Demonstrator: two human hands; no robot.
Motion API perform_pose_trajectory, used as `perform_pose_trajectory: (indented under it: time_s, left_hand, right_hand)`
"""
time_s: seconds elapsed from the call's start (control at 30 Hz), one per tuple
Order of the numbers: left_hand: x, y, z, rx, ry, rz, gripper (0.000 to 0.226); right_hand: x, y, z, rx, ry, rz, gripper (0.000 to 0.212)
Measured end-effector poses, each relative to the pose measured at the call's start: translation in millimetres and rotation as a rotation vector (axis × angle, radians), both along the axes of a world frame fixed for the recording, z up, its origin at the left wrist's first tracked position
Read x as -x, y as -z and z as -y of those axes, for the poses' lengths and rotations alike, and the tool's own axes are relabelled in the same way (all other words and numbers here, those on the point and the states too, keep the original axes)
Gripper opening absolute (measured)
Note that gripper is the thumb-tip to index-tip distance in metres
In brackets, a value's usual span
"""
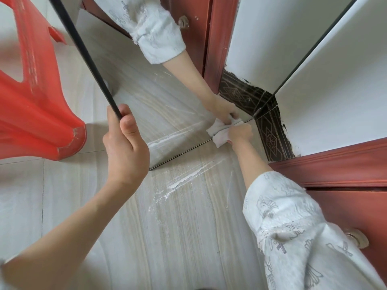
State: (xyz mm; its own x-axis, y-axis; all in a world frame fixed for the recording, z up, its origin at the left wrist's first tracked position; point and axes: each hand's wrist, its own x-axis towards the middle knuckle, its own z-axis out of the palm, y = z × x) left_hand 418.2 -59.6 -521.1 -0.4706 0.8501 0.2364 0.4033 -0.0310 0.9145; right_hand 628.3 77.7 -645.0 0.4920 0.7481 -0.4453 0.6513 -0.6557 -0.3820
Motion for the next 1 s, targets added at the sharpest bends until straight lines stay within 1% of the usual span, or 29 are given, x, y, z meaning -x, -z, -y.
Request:
perform_pose_trajectory:
  time_s: [0.03,0.07,0.13,0.17,0.23,0.3,0.33,0.37,0.43,0.47,0.5,0.6,0.67,0.7,0.8,0.87,0.93,1.0]
  left_hand:
    - [2,1,0,0.003,0.002,-0.008,0.044]
    - [3,1,-1,0.010,0.000,0.003,0.045]
    - [3,2,-1,0.023,-0.014,0.001,0.046]
    - [3,0,0,0.022,-0.020,-0.010,0.046]
    - [2,-2,0,0.025,-0.018,-0.024,0.040]
    - [2,-5,1,0.025,-0.006,-0.031,0.034]
    - [2,-5,1,0.026,-0.006,-0.033,0.035]
    - [2,-4,1,0.028,-0.005,-0.037,0.037]
    - [2,-3,2,0.040,-0.011,-0.025,0.037]
    - [2,-2,3,0.051,-0.013,-0.014,0.035]
    - [3,-3,4,0.062,-0.018,-0.011,0.031]
    - [3,-4,5,0.105,-0.030,0.000,0.020]
    - [3,-5,5,0.132,-0.026,0.002,0.024]
    - [3,-6,5,0.143,-0.020,0.009,0.026]
    - [4,-9,6,0.174,0.008,0.031,0.029]
    - [6,-13,6,0.197,0.034,0.043,0.031]
    - [8,-16,8,0.227,0.062,0.059,0.033]
    - [10,-19,9,0.254,0.089,0.074,0.034]
  right_hand:
    - [2,-1,1,0.001,-0.011,0.059,0.033]
    - [6,-3,5,-0.016,0.003,0.070,0.032]
    - [16,-7,13,0.011,-0.015,0.020,0.028]
    - [21,-7,18,0.012,-0.070,0.022,0.027]
    - [30,-8,28,0.009,-0.072,0.022,0.026]
    - [42,-10,39,0.047,-0.098,-0.049,0.027]
    - [51,-10,47,0.060,-0.097,-0.102,0.029]
    - [58,-8,52,0.078,-0.107,-0.116,0.030]
    - [74,-5,60,0.108,-0.123,-0.070,0.031]
    - [80,-6,66,0.083,-0.079,-0.076,0.031]
    - [87,-7,72,0.077,-0.091,-0.082,0.029]
    - [108,-5,93,0.084,-0.161,-0.215,0.025]
    - [115,-10,102,0.129,-0.195,-0.315,0.015]
    - [117,-14,103,0.164,-0.192,-0.381,0.013]
    - [120,-30,104,0.275,-0.084,-0.590,0.014]
    - [123,-45,107,0.316,0.009,-0.749,0.009]
    - [123,-54,111,0.348,0.022,-0.830,0.021]
    - [122,-58,118,0.368,0.006,-0.855,0.023]
